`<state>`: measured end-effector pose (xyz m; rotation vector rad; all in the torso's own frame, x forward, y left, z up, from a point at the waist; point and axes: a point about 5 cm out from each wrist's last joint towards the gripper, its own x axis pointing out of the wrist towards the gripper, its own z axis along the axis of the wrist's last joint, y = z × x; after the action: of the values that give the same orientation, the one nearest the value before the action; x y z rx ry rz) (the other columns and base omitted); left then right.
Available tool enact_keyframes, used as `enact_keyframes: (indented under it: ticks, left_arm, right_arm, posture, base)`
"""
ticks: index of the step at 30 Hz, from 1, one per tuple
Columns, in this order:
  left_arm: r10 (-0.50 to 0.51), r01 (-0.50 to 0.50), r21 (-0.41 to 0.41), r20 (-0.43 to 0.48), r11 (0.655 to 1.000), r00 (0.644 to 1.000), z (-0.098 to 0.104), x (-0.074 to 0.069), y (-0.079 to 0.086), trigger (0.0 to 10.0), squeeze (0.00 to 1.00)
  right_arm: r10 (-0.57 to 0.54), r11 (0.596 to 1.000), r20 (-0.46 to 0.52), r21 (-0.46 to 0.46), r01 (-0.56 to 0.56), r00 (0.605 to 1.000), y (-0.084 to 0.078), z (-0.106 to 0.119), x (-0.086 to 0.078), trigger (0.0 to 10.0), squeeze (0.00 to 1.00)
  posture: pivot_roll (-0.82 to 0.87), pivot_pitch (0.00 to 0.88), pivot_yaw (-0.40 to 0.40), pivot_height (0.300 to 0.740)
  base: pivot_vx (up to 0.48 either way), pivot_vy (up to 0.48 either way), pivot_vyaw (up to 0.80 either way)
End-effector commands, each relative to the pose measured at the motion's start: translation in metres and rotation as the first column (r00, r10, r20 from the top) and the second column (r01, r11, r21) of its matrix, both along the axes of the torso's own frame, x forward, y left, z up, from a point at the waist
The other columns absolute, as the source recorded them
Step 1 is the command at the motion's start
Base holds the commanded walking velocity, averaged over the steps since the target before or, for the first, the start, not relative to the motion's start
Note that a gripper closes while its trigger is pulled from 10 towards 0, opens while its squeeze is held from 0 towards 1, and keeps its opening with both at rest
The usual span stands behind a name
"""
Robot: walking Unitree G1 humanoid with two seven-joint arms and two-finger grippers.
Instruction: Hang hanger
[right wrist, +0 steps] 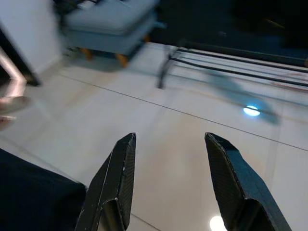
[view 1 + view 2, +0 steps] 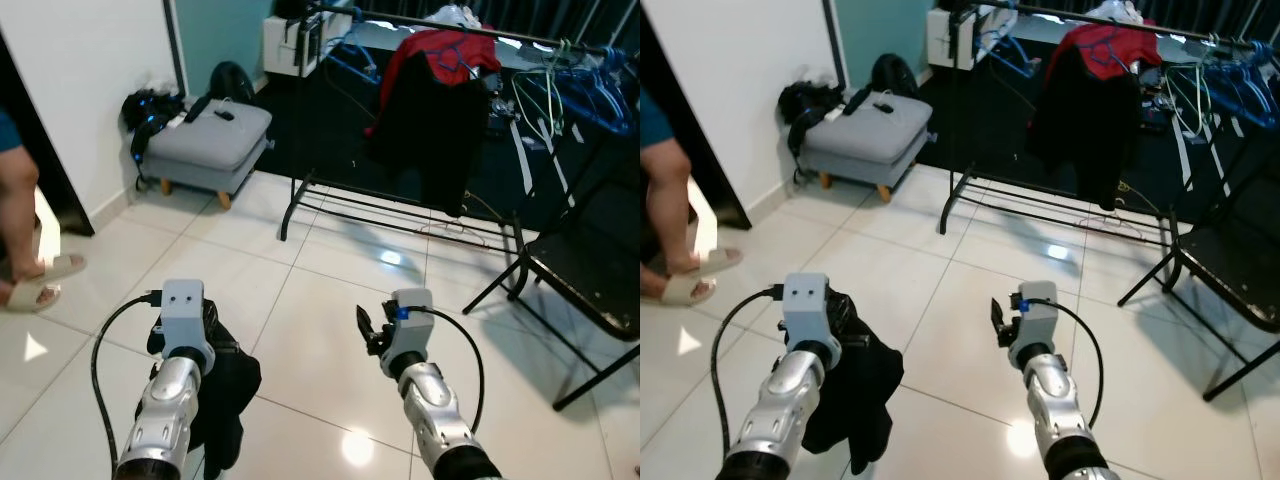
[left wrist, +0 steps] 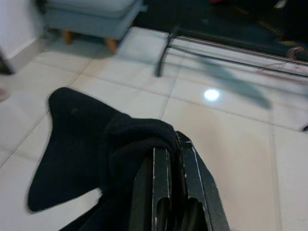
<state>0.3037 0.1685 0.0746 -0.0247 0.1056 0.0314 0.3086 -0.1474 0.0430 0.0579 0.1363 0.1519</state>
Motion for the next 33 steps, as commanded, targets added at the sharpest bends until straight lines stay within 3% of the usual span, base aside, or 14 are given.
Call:
enact_keyframes:
  ticks: [1, 10, 33]
  left_arm:
    - [-0.013, 0.013, -0.003, 0.015, 1.000, 1.000, 0.0023, 0.0008, -0.0036, 10.0, 0.00]
    - [-0.020, 0.020, 0.001, 0.017, 1.000, 1.000, 0.0033, 0.0025, -0.0029, 10.0, 0.00]
    - [-0.006, 0.006, -0.002, 0.043, 1.000, 0.999, 0.0090, 0.0075, -0.0017, 10.0, 0.00]
  right_arm:
    - [-0.009, 1.000, -0.011, 0.000, 0.009, 1.000, -0.0008, -0.0016, -0.0006, 10.0, 0.00]
    - [-0.018, 1.000, -0.008, 0.008, 0.018, 1.000, -0.0020, -0.0022, -0.0015, 10.0, 0.00]
    - [-0.001, 1.000, 0.014, 0.009, 0.001, 1.000, 0.0014, 0.0004, 0.0003, 10.0, 0.00]
  posture:
    - [-0.07, 0.074, -0.068, 0.740]
    - [-0.07, 0.059, -0.063, 0.740]
    - [-0.07, 0.017, -0.053, 0.740]
  base:
    - [0.390, 0.000, -0.80]
    - [0.403, 0.000, -0.80]
    - [0.408, 0.000, 0.00]
